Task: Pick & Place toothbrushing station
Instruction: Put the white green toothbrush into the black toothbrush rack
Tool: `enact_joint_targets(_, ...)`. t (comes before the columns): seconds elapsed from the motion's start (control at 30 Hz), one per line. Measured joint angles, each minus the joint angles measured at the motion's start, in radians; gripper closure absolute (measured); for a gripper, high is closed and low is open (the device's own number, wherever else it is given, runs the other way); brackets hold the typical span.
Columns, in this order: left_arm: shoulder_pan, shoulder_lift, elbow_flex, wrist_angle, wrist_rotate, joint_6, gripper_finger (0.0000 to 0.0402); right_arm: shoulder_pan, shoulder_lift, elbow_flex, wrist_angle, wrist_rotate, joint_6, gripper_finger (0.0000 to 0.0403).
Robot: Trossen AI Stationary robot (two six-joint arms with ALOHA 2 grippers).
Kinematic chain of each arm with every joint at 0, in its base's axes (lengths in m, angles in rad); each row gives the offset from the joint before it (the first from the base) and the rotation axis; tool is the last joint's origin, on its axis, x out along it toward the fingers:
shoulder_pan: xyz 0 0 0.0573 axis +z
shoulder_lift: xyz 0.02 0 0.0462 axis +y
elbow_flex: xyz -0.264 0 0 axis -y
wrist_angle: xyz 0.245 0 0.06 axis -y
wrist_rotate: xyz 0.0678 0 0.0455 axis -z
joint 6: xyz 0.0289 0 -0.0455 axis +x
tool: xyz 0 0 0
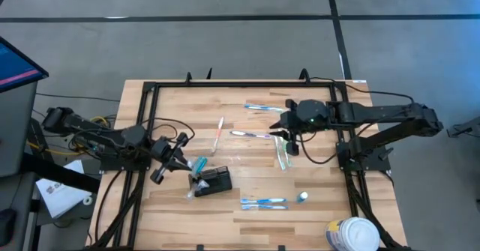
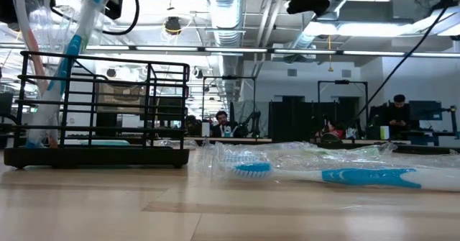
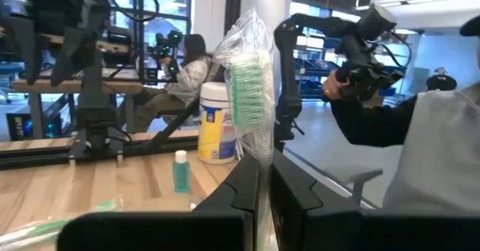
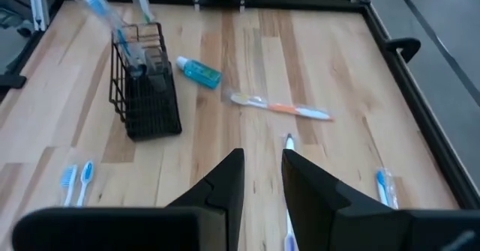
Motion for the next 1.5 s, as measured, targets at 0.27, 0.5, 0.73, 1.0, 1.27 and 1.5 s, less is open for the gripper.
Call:
enact_joint_targets(0.27, -0.049, 0.013, 0.000, -0.003, 0.000, 0.063, 0.0395, -0.002, 0.021, 0.000, 0.018, 0.002, 0.002, 0.0321)
enact_joint_targets(0.5, -0.056, 0.017, -0.023, 0.000, -0.009, 0.072, 0.0395, -0.001, 0.023, -0.001, 0.022, 0.002, 0.002, 0.0321)
enact_joint_targets(0.73, -0.062, 0.018, -0.129, 0.157, -0.016, 0.062, 0.0395, 0.000, 0.023, -0.001, 0.024, 0.002, 0.000, 0.0321)
enact_joint_targets(1.0, -0.062, 0.017, -0.212, 0.257, -0.017, 0.060, 0.0395, 0.000, 0.023, -0.001, 0.023, 0.002, 0.000, 0.0321)
enact_joint_targets(1.27, -0.062, 0.027, -0.225, 0.281, -0.017, 0.063, 0.0395, 0.000, 0.023, -0.001, 0.024, 0.002, 0.000, 0.0321)
enact_joint_targets(1.5, -0.062, 0.115, -0.225, 0.284, -0.052, 0.063, 0.0395, 0.000, 0.023, -0.001, 0.027, 0.002, 0.000, 0.0321)
